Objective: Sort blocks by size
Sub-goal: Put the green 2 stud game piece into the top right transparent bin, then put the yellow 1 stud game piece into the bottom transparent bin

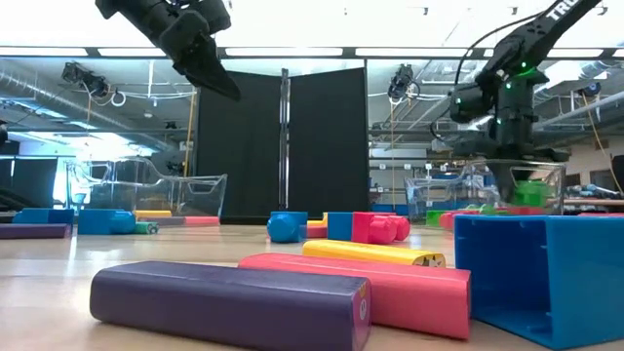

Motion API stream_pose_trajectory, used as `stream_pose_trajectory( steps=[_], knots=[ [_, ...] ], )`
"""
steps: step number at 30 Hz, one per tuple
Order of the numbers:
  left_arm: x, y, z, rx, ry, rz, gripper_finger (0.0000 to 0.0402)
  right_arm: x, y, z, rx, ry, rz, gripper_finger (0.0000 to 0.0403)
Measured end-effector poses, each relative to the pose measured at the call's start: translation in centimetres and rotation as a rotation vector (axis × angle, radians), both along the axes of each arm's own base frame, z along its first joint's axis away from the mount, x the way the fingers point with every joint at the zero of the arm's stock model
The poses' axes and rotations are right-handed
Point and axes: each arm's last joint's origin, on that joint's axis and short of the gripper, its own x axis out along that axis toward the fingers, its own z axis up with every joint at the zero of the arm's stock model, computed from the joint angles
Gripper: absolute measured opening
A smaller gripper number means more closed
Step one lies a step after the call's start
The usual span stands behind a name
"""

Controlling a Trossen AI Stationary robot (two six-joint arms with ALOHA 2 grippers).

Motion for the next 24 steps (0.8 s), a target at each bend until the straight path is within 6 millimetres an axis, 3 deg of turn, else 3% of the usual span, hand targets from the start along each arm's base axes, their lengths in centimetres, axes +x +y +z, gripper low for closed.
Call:
stream_pose_trajectory(
  steps=[11, 24],
  knots=[
    [-0.1, 0.0, 0.1, 0.004, -0.007, 0.003, 0.0166, -0.4, 0.8, 1.9, -0.072, -0.085, 0.008, 0.0076],
    [0.1, 0.1, 0.3, 0.015, -0.032, 0.010, 0.0166, -0.9, 1.4, 3.4, -0.142, -0.130, 0.016, 0.0145]
  ],
)
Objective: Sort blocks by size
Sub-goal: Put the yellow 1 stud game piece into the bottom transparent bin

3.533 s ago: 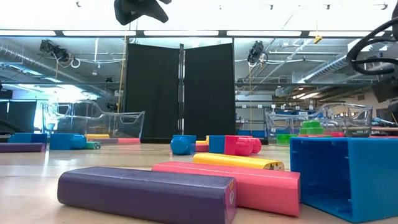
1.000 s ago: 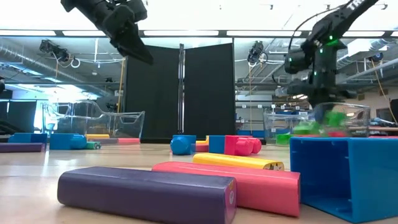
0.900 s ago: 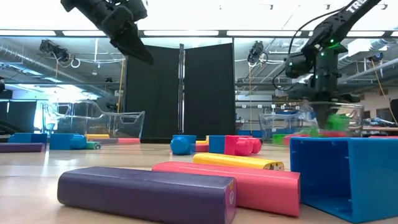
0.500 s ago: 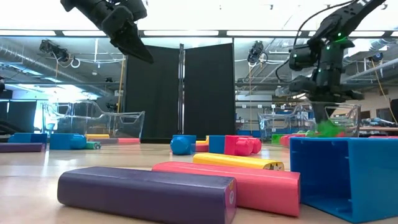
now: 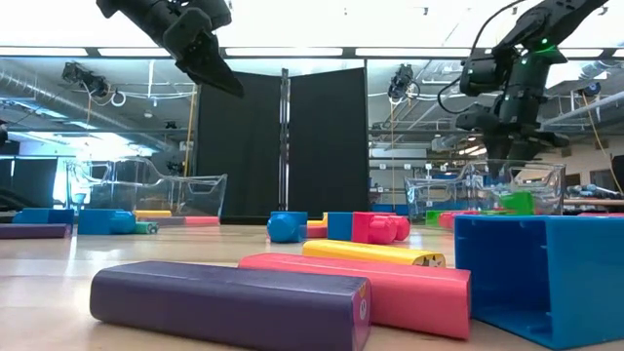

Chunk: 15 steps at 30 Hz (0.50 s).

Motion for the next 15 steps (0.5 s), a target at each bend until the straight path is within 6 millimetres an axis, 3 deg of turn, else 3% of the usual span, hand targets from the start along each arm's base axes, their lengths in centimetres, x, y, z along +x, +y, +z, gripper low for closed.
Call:
stream_pose_trajectory(
  steps=[15],
  knots=[
    [0.6, -1.2, 0.5, 0.035, -0.051, 0.021, 0.0166, -1.5, 1.9, 2.6, -0.103, -0.085, 0.000, 0.0131]
  ],
)
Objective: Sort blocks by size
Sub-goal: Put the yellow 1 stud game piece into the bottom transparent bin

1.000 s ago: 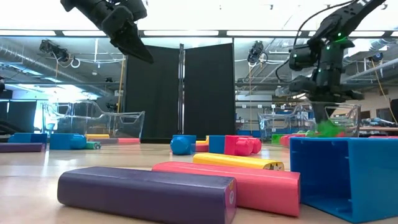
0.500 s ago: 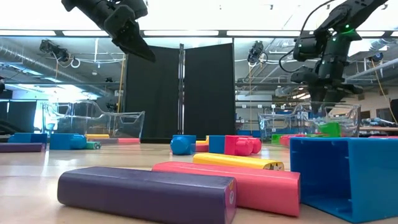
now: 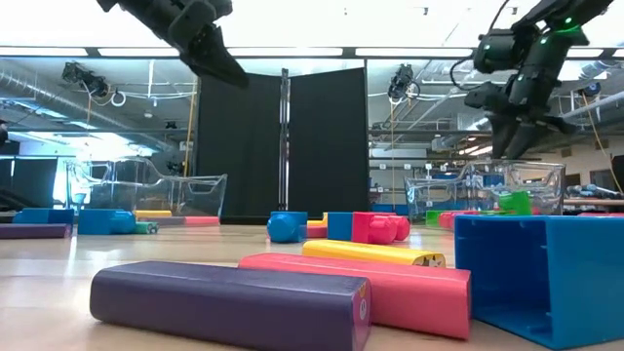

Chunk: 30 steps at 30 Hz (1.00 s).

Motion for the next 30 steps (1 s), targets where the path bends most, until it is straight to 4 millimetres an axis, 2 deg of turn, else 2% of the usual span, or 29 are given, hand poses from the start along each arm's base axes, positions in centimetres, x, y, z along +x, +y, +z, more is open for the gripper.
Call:
stream_pose_trajectory(
  steps=[10, 20, 25, 30],
  knots=[
    [0.4, -3.2, 0.0, -0.021, -0.035, 0.042, 0.0166, -1.7, 3.0, 0.9, 0.048, 0.042, 0.046, 0.0089],
    [0.4, -8.1, 0.1, -0.113, -0.107, 0.072, 0.0165, -3.4, 7.1, 2.1, 0.039, -0.005, 0.133, 0.0036],
    [1.4, -11.3, 0.6, -0.134, -0.028, 0.103, 0.0156, -4.4, 8.8, 2.6, 0.028, -0.064, 0.159, 0.0010],
    [2.9, -14.5, 1.1, -0.160, 0.109, 0.145, 0.0139, -4.6, 9.9, 2.8, 0.044, -0.128, 0.197, 0.0012]
  ],
)
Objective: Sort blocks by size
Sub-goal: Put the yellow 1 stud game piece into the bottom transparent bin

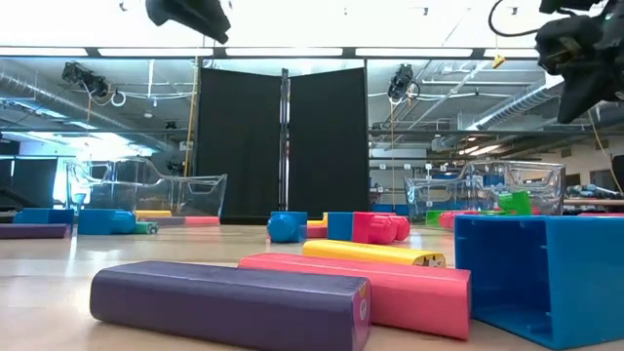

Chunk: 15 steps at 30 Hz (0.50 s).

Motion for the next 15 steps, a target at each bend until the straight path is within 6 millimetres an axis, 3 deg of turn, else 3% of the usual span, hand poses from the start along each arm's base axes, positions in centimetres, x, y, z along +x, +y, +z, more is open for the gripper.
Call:
stream_pose_trajectory(
  steps=[6, 11, 15],
  knots=[
    [-0.7, -2.5, -0.3, -0.195, 0.226, 0.169, 0.0131, 0.7, 0.6, 0.1, -0.011, -0.021, 0.066, 0.0009],
    [-3.4, -3.7, -1.5, -0.392, 0.264, 0.537, 0.0130, 1.5, 1.0, 0.3, -0.035, -0.056, 0.100, 0.0011],
    [-5.4, -5.6, -3.2, -0.477, 0.313, 0.635, 0.0130, 2.3, 1.1, 0.3, -0.047, -0.056, 0.131, 0.0014]
  ],
)
